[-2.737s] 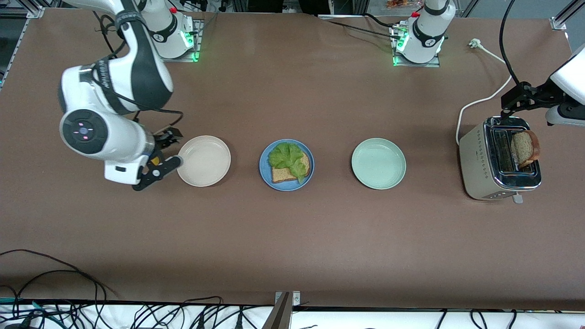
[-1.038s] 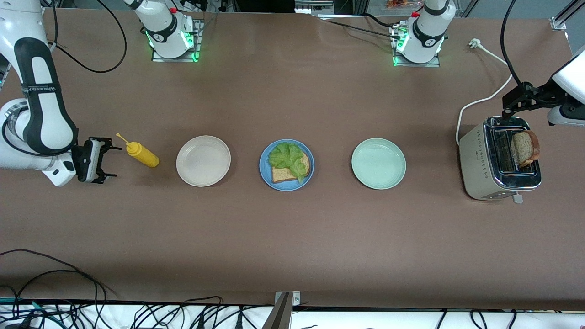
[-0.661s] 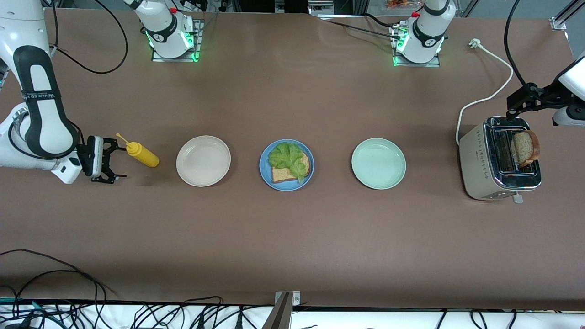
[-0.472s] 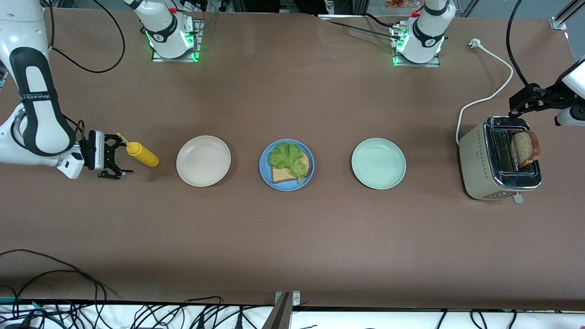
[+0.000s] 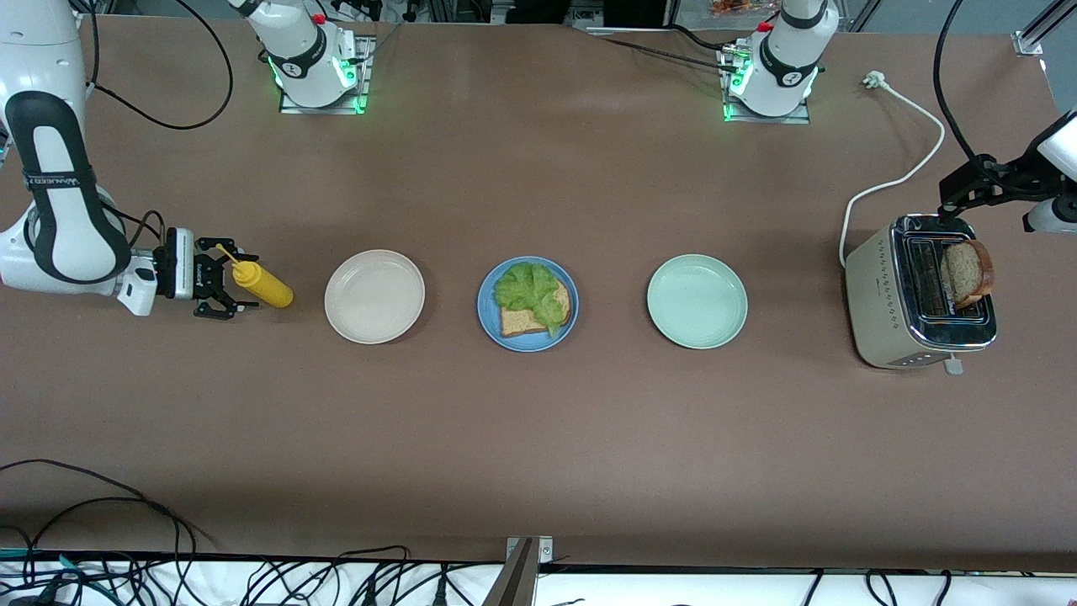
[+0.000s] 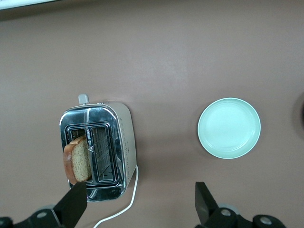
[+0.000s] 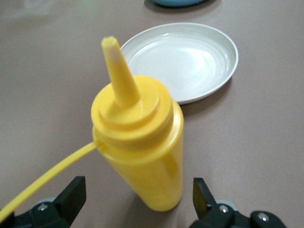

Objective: Make sandwich in blue plate with both arms
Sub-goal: 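Grasp the yellow mustard bottle with the right gripper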

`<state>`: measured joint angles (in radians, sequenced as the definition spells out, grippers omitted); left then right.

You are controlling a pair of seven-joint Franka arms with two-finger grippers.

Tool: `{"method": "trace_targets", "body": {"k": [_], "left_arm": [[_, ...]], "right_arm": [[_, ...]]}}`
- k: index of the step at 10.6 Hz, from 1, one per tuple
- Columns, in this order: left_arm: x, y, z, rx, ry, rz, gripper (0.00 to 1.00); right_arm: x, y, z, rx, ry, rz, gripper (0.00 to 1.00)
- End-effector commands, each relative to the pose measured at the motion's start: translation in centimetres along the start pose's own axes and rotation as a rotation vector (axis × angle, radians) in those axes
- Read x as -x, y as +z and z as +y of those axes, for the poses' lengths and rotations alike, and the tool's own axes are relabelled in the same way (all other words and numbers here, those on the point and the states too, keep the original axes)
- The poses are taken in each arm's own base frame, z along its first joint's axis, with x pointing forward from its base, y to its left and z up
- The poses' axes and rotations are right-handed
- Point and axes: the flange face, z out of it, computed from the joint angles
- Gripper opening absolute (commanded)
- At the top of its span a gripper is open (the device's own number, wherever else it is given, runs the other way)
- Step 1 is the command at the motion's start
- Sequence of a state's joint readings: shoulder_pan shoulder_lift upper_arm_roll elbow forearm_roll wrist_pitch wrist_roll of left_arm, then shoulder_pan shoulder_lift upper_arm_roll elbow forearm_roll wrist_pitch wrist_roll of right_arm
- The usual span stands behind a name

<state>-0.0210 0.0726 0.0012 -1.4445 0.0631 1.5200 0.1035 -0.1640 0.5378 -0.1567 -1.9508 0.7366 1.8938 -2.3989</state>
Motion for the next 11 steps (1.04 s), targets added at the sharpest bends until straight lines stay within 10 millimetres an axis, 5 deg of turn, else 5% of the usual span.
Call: {"method": "trace_targets", "body": {"k": [1,3,6,9,11], "left_arm": [[-0.2,-0.5,0.3,-0.01,0.019,0.003,1.0],[-0.3,-0.5,0.8,-0.01,0.024,0.002,1.0],[-0.1,-0.8,0.9,-0.01,0.025,0.006,1.0],[0.0,-1.2,1.0,-0.012,0.029,0.017,1.0],[-0.2,-0.9,1.3,-0.01,0.036,0.013,1.0]], "right_arm": [[0.3,1.0,-0.3,0.014,-0.018,0.066,1.0],[0.4,1.2,-0.4,0.012,-0.016,0.069,0.99],[0.4,1.2,-0.3,0.02,-0.009,0.077,0.55],[0.3,1.4,-0.4,0.019,0.001,0.092,0.31],[0.1,1.2,-0.2,0.026,0.008,0.092,0.24]]}}
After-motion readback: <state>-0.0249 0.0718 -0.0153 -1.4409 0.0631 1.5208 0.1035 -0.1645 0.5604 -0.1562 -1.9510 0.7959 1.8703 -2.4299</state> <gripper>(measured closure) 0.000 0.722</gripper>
